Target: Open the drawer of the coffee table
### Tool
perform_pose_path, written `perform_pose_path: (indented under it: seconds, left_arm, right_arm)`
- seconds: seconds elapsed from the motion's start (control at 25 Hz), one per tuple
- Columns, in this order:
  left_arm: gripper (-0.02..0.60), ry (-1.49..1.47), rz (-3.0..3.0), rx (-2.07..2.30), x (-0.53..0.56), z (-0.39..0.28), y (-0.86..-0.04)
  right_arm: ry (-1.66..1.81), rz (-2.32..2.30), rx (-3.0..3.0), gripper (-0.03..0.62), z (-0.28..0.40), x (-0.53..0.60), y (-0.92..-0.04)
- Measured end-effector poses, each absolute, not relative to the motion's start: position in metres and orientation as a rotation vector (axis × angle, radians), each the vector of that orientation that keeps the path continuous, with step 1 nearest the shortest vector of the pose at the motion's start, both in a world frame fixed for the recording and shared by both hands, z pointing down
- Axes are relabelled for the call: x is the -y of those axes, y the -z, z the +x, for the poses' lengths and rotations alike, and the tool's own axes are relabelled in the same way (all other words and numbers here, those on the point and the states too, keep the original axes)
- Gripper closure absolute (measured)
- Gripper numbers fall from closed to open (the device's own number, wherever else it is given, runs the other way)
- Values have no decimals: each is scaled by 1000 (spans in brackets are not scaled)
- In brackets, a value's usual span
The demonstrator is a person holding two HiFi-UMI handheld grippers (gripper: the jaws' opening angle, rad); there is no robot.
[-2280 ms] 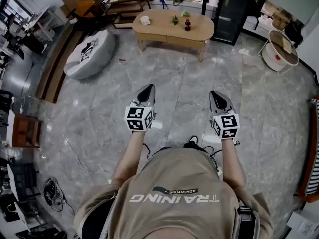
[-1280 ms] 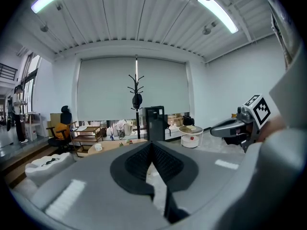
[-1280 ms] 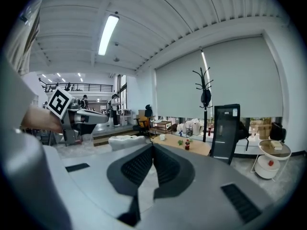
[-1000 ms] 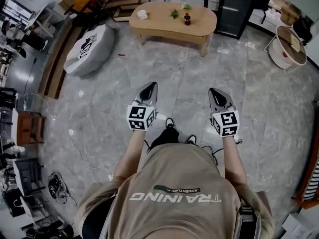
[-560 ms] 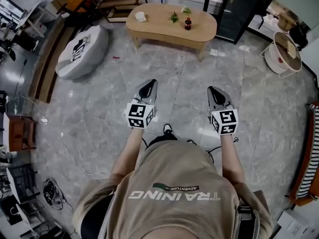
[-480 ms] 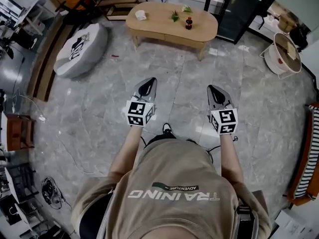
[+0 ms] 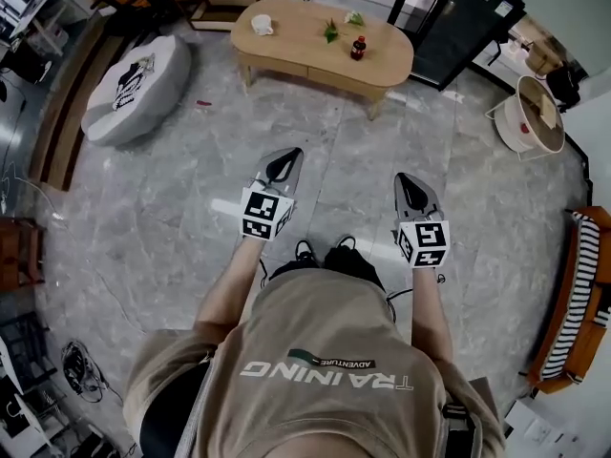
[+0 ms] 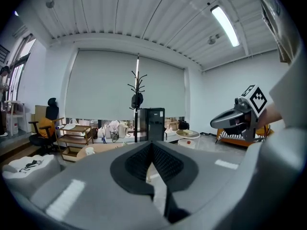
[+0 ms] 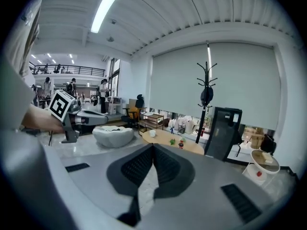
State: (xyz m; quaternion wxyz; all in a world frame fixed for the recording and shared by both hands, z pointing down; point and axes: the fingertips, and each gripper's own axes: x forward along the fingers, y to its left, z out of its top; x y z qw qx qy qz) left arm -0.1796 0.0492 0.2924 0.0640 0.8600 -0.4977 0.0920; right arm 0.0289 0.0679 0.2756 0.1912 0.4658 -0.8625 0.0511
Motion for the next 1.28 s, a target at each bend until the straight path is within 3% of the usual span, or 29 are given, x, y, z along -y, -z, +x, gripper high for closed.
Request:
perform_pose_path:
  seconds: [0.76,0.92,1.28]
  left_arm:
    - [575,-352,2466,1604,76,-142,-292]
    - [575,-272,2401,1612,98,-128,-287]
    - [575,-380,2399,1589,113,-101,-305]
  right_arm:
    - [-181,1214,2547,589,73,94,-295]
    - [-198,1135,2570,589,80,114,-308]
    - [-219,1111,2579,589,104,135,-328]
